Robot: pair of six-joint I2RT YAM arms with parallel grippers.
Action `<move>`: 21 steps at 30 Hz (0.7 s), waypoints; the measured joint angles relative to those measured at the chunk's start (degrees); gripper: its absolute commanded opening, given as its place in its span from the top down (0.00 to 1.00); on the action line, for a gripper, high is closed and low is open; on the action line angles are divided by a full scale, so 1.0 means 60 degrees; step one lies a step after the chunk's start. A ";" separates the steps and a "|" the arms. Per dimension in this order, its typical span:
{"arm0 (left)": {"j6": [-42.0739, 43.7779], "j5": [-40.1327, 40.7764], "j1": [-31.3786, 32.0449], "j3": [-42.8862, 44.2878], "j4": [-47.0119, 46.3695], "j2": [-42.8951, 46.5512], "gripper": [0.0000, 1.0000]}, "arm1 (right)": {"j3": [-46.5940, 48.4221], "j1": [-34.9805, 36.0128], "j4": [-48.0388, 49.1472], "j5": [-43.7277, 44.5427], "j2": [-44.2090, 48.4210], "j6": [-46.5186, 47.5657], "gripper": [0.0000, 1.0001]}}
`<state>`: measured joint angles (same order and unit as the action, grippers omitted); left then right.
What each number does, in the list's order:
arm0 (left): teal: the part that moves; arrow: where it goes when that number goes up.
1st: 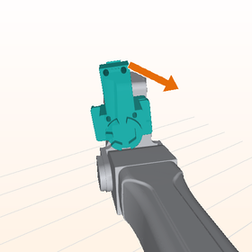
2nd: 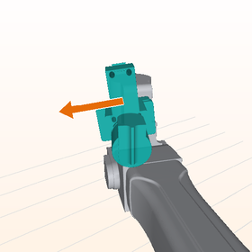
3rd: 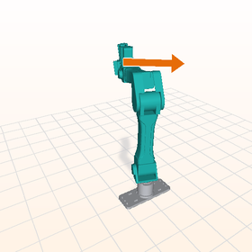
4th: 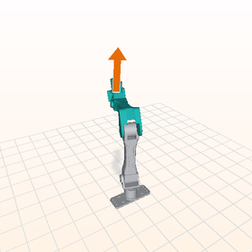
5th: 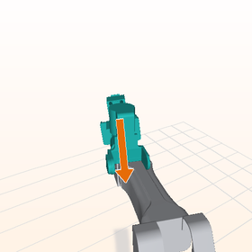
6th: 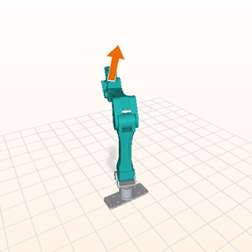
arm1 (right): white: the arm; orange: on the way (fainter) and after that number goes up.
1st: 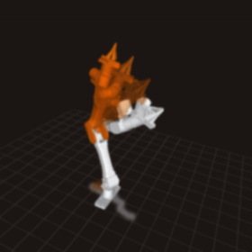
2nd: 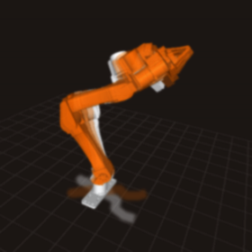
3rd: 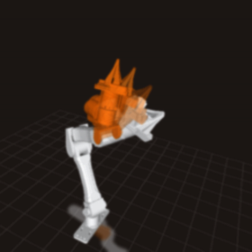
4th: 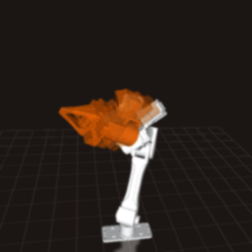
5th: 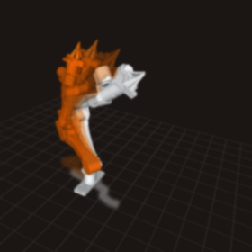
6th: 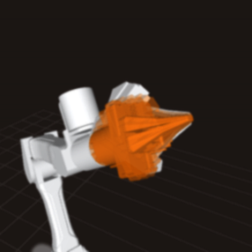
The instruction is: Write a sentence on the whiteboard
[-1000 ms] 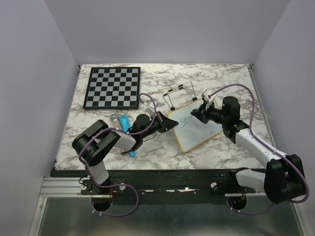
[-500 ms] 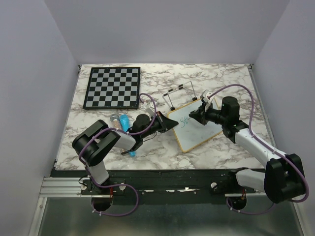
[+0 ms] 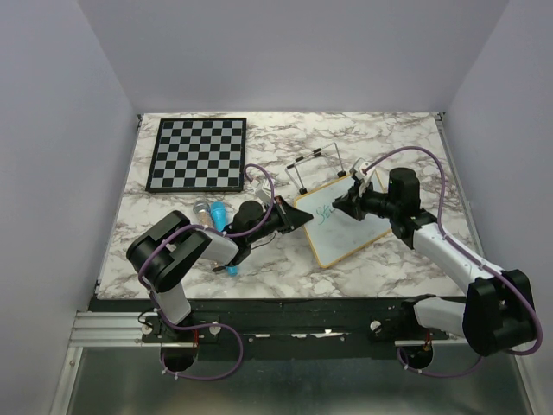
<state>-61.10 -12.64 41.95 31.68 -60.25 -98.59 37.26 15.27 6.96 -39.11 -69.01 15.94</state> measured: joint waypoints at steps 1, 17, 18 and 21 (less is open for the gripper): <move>0.0000 0.0000 0.0000 0.0000 0.0000 0.0000 1.00 | 0.0018 0.0000 -0.0051 0.0004 -0.0007 0.0015 1.00; -0.0004 0.0000 -0.0044 0.0000 0.0040 0.0000 1.00 | 0.0244 0.0000 -0.0386 0.0648 -0.0106 0.0029 1.00; -0.0004 0.0000 -0.0044 0.0000 0.0036 0.0000 1.00 | 0.0244 0.0000 -0.0386 0.0663 -0.0106 0.0029 1.00; -0.0004 0.0000 -0.0044 0.0000 0.0036 0.0000 1.00 | 0.0244 0.0000 -0.0368 0.0685 -0.0106 0.0000 0.99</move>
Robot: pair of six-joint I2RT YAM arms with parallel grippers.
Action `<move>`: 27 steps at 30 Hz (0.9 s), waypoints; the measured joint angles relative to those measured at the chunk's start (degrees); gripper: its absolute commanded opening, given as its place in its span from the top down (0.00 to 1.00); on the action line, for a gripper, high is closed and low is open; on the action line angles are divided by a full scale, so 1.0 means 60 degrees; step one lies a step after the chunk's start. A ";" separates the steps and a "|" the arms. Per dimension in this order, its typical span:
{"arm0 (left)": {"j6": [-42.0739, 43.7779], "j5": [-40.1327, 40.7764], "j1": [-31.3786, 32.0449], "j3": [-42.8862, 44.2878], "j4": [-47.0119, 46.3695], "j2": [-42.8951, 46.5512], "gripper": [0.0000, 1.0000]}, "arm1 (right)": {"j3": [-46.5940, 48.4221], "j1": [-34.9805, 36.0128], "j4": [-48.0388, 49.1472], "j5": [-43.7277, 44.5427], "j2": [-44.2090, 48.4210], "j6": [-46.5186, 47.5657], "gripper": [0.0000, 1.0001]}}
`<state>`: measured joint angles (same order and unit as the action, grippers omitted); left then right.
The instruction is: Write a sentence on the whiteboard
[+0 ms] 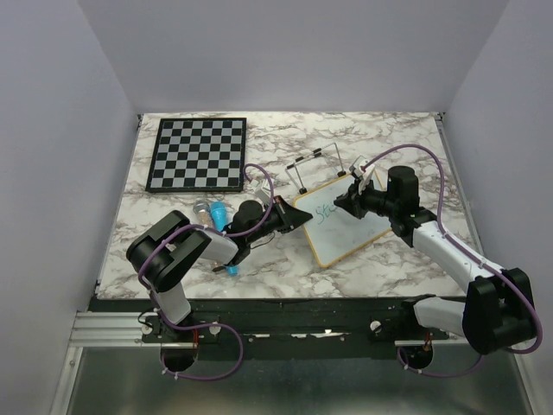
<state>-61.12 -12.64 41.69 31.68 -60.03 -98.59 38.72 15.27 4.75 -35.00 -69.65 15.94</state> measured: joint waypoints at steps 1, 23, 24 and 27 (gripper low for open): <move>0.0000 0.0000 0.0000 0.0000 0.0000 0.0000 1.00 | 0.0000 0.0000 0.0015 0.0007 0.0000 -0.0011 1.00; 0.0004 -0.0004 0.0000 0.0000 -0.0040 0.0000 1.00 | 0.0040 0.0000 0.0277 0.0138 -0.0033 -0.0149 0.99; 0.0004 -0.0004 0.0000 0.0000 -0.0040 0.0000 1.00 | 0.0040 0.0000 0.0277 0.0135 -0.0036 -0.0146 0.99; 0.0004 -0.0004 0.0000 0.0000 -0.0040 0.0000 1.00 | 0.0040 0.0000 0.0262 0.0131 -0.0036 -0.0109 0.99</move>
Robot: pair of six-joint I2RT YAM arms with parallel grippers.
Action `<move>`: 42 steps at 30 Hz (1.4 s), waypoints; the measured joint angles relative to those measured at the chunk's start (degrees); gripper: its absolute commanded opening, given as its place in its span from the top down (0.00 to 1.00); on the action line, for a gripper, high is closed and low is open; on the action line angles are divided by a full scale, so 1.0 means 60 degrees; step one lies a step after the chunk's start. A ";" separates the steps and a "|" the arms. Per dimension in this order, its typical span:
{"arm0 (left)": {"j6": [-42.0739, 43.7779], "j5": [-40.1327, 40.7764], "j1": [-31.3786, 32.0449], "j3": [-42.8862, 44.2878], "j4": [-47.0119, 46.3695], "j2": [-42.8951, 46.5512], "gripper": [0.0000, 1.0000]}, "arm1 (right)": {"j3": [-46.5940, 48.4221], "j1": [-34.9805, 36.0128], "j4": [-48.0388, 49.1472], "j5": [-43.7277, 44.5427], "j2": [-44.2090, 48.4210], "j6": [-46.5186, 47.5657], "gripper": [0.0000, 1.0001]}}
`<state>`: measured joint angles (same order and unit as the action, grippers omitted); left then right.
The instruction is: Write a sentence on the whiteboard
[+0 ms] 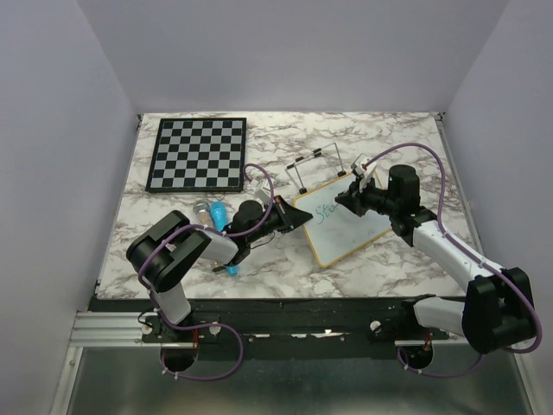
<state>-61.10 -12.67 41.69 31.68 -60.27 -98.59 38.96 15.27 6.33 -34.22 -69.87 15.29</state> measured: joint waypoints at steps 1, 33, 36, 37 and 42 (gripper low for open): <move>0.0000 0.0000 0.0000 0.0000 0.0000 0.0000 1.00 | 0.0000 0.0000 -0.0011 -0.0004 0.0000 0.0033 0.99; 0.0036 -0.0015 0.0000 0.0000 -0.0022 -0.0004 1.00 | 0.0335 -0.0127 -0.0240 0.0087 0.0069 -0.0058 0.99; 0.0040 -0.0040 0.0000 0.0000 -0.0029 -0.0004 1.00 | 0.0357 -0.0127 -0.0131 0.0095 -0.0084 -0.0109 0.99; 0.0040 -0.0044 0.0000 0.0000 -0.0036 -0.0004 1.00 | 0.0357 -0.0127 -0.0124 0.0109 -0.0142 -0.0117 0.99; 0.0025 -0.0044 -0.0007 0.0000 -0.0040 -0.0022 1.00 | 0.0357 -0.0127 -0.0066 0.0135 -0.0277 -0.0146 1.00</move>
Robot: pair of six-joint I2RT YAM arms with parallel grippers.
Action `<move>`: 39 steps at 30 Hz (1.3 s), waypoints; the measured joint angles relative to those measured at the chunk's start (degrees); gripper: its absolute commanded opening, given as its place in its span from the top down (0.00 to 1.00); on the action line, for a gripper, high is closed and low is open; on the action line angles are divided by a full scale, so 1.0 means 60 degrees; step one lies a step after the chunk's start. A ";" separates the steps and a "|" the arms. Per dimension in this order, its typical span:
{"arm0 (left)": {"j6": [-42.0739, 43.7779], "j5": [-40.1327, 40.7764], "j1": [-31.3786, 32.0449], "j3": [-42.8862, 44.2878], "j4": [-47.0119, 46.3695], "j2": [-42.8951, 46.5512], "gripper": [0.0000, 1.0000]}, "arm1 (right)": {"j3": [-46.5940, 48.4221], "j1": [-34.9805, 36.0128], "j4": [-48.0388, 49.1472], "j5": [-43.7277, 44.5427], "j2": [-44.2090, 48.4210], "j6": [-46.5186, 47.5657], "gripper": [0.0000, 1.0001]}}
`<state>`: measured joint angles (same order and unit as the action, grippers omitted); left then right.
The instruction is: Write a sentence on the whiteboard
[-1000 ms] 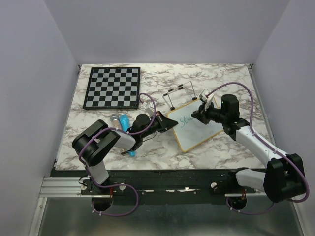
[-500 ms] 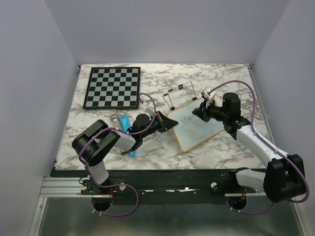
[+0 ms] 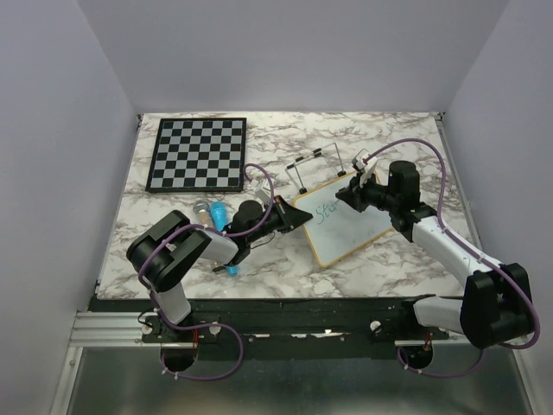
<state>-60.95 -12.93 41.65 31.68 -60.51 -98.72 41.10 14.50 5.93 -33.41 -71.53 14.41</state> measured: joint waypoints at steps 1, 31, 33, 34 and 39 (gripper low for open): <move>0.0000 0.0000 0.0000 0.0000 -0.0004 0.0000 1.00 | 0.0000 0.0000 0.0000 0.0007 0.0000 0.0000 0.99; 0.0011 -0.0018 -0.0004 -0.0004 -0.0076 -0.0036 1.00 | -0.0062 -0.0011 -0.0729 0.0127 0.0259 0.0393 1.00; 0.0015 -0.0018 -0.0004 -0.0004 -0.0080 -0.0036 1.00 | -0.0058 -0.0062 -0.0721 0.0178 0.0259 0.0390 0.99; 0.0011 -0.0022 -0.0004 -0.0004 -0.0080 -0.0036 1.00 | -0.0058 -0.0076 -0.0721 0.0204 0.0259 0.0382 1.00; 0.0011 -0.0022 -0.0004 -0.0004 -0.0080 -0.0036 1.00 | -0.0055 -0.0127 -0.0648 0.0262 0.0211 0.0342 1.00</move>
<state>-60.88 -13.06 41.63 31.66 -60.99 -98.94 40.77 13.74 2.04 -31.83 -70.26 16.47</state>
